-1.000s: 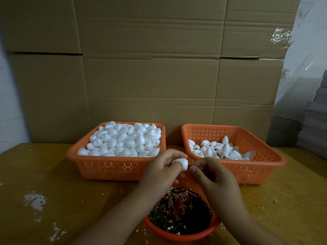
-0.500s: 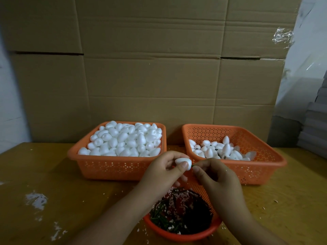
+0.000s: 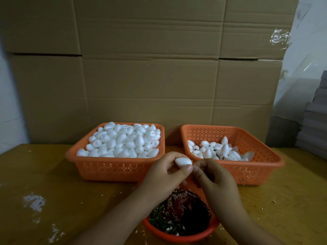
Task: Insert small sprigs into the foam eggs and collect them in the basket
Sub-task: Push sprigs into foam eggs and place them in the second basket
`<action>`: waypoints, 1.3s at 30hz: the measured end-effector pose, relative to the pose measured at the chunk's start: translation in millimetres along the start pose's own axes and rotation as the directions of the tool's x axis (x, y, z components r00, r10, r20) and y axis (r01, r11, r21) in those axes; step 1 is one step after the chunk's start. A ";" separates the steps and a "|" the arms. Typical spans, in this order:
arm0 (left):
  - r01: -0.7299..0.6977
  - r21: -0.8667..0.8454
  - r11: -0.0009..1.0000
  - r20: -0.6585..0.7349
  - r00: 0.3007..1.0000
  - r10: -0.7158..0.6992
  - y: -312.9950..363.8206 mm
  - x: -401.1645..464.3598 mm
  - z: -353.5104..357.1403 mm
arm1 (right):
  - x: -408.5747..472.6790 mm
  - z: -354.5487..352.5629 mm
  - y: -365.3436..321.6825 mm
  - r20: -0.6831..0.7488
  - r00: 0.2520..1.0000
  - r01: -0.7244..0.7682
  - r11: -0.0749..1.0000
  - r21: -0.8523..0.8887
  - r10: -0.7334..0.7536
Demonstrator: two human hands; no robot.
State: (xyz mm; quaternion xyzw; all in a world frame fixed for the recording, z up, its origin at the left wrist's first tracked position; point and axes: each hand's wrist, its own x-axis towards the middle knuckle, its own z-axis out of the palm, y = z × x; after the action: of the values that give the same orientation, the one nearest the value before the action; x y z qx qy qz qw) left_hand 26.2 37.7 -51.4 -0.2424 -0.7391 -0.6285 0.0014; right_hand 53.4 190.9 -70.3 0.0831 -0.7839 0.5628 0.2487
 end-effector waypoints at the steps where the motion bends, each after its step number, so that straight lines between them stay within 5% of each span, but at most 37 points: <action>1: -0.007 -0.008 1.000 -0.002 1.000 0.007 0.5 -0.2 0.8 | -0.2 0.0 -0.3 0.004 1.000 0.001 1.000 0.008 -0.001; 39: -0.018 -0.082 0.996 -0.012 1.000 0.017 4.8 -1.3 -1.5 | -0.7 0.0 -2.0 -0.032 0.998 0.050 0.998 0.034 -0.049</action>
State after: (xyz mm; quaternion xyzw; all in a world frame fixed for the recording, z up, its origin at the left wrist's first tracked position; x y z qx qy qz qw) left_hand 28.6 36.3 -47.0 -0.2453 -0.7105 -0.6596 0.0014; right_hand 54.8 190.1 -69.0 0.0981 -0.7676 0.5714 0.2734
